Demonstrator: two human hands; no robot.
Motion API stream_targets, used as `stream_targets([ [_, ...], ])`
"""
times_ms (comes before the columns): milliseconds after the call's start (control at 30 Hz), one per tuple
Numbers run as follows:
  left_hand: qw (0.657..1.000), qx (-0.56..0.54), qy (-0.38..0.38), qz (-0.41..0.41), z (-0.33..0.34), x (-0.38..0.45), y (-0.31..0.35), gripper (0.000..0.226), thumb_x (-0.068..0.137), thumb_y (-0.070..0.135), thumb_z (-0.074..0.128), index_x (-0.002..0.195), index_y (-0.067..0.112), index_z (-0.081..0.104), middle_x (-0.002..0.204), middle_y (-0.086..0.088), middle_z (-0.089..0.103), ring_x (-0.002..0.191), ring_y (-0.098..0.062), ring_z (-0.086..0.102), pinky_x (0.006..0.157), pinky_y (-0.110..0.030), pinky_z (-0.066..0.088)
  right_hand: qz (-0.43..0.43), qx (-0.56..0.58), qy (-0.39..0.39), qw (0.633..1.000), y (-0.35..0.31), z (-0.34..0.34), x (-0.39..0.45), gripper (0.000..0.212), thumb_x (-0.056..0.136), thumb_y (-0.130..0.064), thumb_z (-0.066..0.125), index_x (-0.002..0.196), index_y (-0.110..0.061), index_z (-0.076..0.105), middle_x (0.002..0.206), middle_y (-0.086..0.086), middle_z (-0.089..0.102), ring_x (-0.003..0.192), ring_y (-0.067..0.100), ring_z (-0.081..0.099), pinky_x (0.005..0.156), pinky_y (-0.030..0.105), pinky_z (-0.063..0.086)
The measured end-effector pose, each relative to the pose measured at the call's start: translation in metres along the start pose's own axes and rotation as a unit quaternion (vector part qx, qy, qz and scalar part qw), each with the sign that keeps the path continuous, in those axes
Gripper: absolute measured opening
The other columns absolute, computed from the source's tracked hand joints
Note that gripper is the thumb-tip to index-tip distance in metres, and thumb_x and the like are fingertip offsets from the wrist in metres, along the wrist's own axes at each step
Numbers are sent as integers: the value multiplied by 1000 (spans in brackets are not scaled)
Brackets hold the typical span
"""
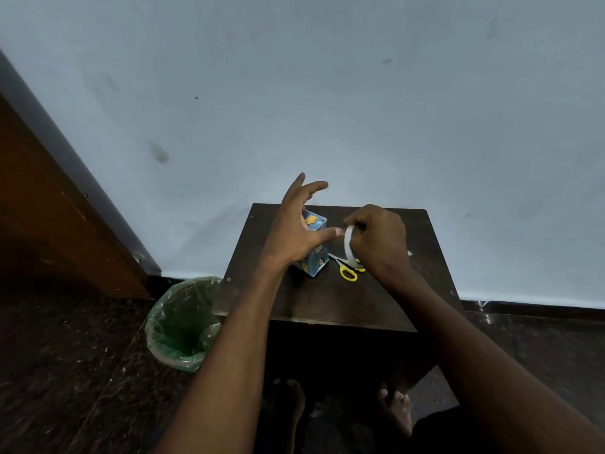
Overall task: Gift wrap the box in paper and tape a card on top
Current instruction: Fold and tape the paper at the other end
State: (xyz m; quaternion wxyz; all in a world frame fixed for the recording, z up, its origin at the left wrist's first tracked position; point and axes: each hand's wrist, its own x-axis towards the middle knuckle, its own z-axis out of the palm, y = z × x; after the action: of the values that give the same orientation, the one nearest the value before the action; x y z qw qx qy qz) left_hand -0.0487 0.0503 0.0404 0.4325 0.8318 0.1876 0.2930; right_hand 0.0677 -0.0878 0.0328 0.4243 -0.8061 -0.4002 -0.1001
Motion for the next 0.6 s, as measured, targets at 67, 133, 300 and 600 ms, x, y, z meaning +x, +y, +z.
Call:
stream_targets([
  [67, 1000, -3, -16, -8, -5, -2, 2, 77, 72, 20, 98, 137, 42, 65, 175, 12, 19, 142, -5, 48, 105, -19, 47, 16, -64, -38, 997, 7, 1, 2, 22, 82, -1, 67, 92, -11, 83, 97, 8, 79, 95, 31, 72, 82, 35, 53],
  [133, 999, -16, -25, -18, -11, -4, 4, 70, 73, 10, 95, 131, 40, 70, 175, 13, 20, 135, -5, 55, 101, -21, 52, 18, -101, -92, 990, 14, 3, 2, 24, 84, 0, 64, 97, -9, 82, 102, 12, 77, 101, 36, 69, 86, 40, 53],
  [300, 998, -66, -12, 1, -17, -9, 10, 54, 80, -11, 67, 114, 29, 80, 168, 12, 39, 105, 2, 65, 87, -17, 52, 19, -142, -205, 968, 24, 16, -1, 26, 85, -4, 65, 106, -11, 77, 111, 12, 71, 108, 35, 64, 87, 40, 47],
  [600, 977, -203, 42, -50, -16, -8, 7, 41, 72, 2, 55, 98, 13, 85, 152, 10, 60, 130, -8, 63, 98, -22, 54, 57, 158, -35, 985, -5, 6, 0, 34, 85, 2, 63, 104, -20, 82, 102, -12, 79, 98, 1, 71, 87, 20, 54],
])
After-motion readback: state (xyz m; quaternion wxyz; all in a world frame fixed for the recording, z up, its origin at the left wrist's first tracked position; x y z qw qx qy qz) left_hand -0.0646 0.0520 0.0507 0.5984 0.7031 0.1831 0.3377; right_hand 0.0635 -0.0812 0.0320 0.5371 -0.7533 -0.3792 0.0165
